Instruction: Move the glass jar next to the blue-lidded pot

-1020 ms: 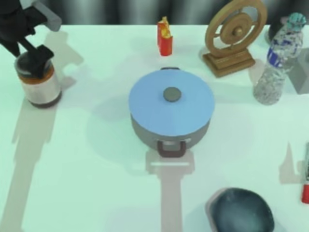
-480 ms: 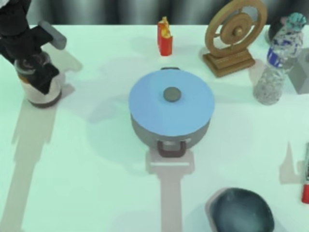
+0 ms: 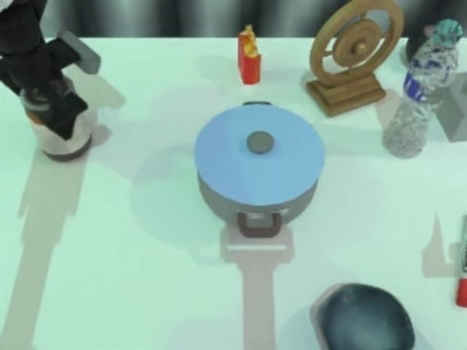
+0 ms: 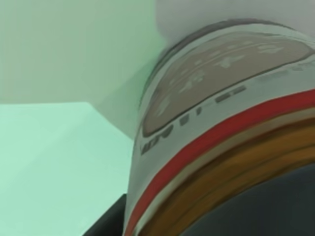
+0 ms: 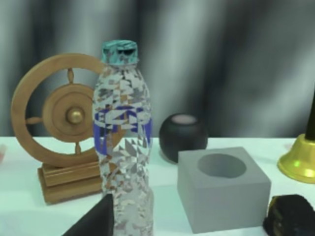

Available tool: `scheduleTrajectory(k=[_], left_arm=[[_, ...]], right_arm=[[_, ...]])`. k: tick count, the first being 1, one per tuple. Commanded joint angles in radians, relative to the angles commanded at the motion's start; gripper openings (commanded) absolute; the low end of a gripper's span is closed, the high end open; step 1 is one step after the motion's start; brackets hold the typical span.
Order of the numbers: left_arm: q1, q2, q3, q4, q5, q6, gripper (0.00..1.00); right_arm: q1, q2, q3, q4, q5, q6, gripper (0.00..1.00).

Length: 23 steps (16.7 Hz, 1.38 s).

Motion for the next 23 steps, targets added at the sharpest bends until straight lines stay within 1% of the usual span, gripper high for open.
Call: scheduleTrajectory(k=[7,8,18,20,23], left_arm=[[0.000,0.000,0.000,0.000,0.000,0.000,0.02],[0.000,0.000,0.000,0.000,0.000,0.000,0.00],[0.003,-0.015,-0.015,-0.001,-0.001,0.001,0.00],[0.008,-0.073,-0.073,-0.003,-0.002,-0.003,0.00],[0.017,-0.230,-0.213,-0.010,-0.003,-0.007,0.00]], right_arm=[[0.000,0.000,0.000,0.000,0.000,0.000,1.00],[0.000,0.000,0.000,0.000,0.000,0.000,1.00],[0.000,0.000,0.000,0.000,0.000,0.000,1.00],[0.000,0.000,0.000,0.000,0.000,0.000,1.00],[0.000,0.000,0.000,0.000,0.000,0.000,1.00]])
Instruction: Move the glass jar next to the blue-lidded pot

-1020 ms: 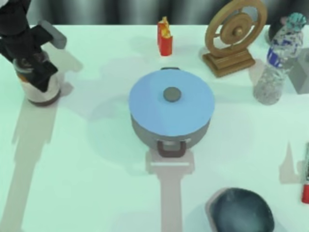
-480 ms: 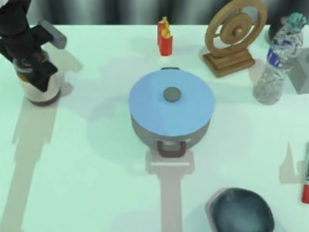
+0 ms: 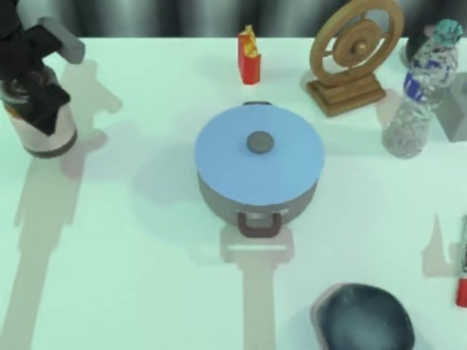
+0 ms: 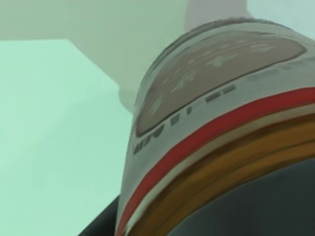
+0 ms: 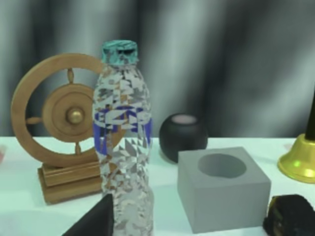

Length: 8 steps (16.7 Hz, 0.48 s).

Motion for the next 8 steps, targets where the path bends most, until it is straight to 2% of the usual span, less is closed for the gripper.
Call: scheduleTrajectory(k=[4,8], left_arm=[[0.006,-0.218,-0.199,-0.015,-0.002,0.003,0.00],[0.008,-0.288,-0.269,-0.025,-0.003,0.005,0.00]], right_arm=[[0.000,0.000,0.000,0.000,0.000,0.000,1.00],[0.000,0.000,0.000,0.000,0.000,0.000,1.00]])
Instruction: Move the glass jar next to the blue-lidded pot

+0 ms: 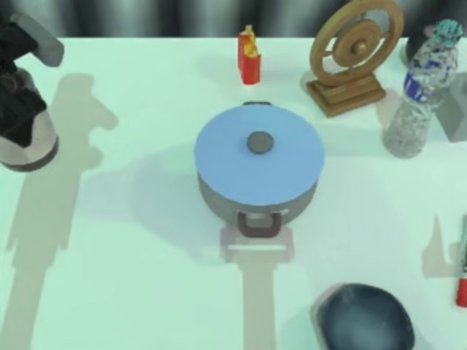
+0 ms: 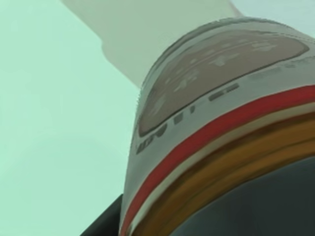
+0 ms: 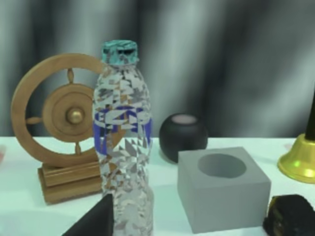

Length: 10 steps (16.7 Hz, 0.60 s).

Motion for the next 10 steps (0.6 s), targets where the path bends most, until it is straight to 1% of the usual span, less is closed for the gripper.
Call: scheduleTrajectory(k=[4,6,8,10], left_arm=[[-0.007,0.004,0.004,0.002,0.000,0.000,0.00],[-0.016,0.012,0.003,0.003,0.000,-0.032,0.00],[-0.036,0.025,0.002,0.009,0.000,-0.107,0.00],[-0.063,0.040,0.003,0.020,-0.001,-0.219,0.00]], right_arm=[[0.000,0.000,0.000,0.000,0.000,0.000,1.00],[0.000,0.000,0.000,0.000,0.000,0.000,1.00],[0.000,0.000,0.000,0.000,0.000,0.000,1.00],[0.000,0.000,0.000,0.000,0.000,0.000,1.00]])
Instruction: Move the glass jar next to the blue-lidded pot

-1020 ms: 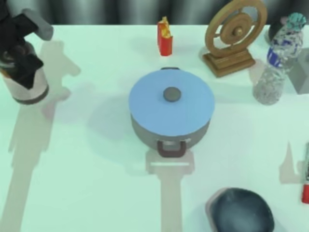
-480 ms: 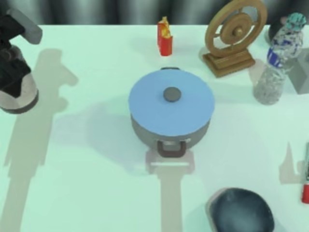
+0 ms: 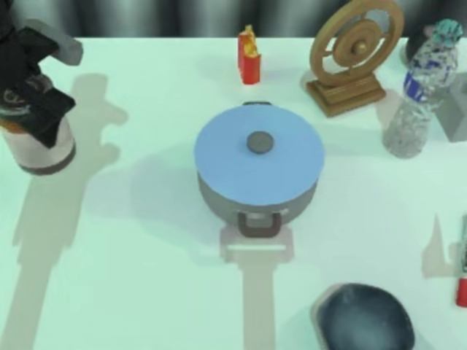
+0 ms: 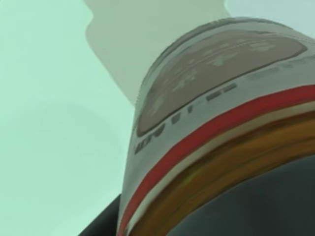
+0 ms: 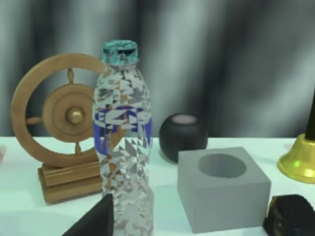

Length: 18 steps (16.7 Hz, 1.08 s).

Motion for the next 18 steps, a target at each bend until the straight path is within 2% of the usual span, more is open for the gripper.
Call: scheduleTrajectory(k=[7,10,13,18], left_arm=[[-0.135,0.046,0.001,0.072,-0.003,-0.565,0.00],[-0.189,0.065,-0.007,0.097,-0.003,-0.763,0.00],[-0.223,0.078,-0.018,0.110,-0.002,-0.868,0.00],[-0.223,0.075,-0.019,0.111,-0.002,-0.881,0.00]], right_arm=[[0.000,0.000,0.000,0.000,0.000,0.000,1.00],[0.000,0.000,0.000,0.000,0.000,0.000,1.00],[0.000,0.000,0.000,0.000,0.000,0.000,1.00],[0.000,0.000,0.000,0.000,0.000,0.000,1.00]])
